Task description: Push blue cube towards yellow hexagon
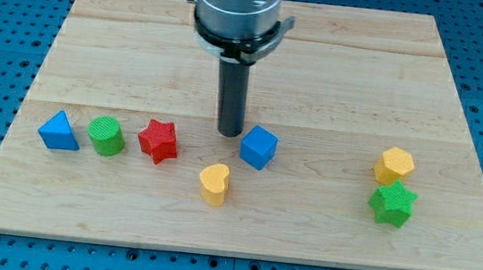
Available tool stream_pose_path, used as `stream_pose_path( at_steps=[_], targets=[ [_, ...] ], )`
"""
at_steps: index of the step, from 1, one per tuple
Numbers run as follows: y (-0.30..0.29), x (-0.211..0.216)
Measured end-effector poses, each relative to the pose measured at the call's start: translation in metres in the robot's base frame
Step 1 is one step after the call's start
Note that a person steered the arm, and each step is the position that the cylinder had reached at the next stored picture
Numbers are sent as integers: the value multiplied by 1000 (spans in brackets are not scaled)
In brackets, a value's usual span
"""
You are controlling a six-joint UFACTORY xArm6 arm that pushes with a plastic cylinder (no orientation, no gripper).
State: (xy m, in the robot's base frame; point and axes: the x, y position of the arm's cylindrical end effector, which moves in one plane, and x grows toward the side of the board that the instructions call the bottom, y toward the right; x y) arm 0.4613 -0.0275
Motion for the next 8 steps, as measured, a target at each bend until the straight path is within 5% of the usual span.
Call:
stream_pose_path(
  at_steps=[2,6,8],
  targets=[
    [78,15],
    [50,17],
    [59,51]
  ],
)
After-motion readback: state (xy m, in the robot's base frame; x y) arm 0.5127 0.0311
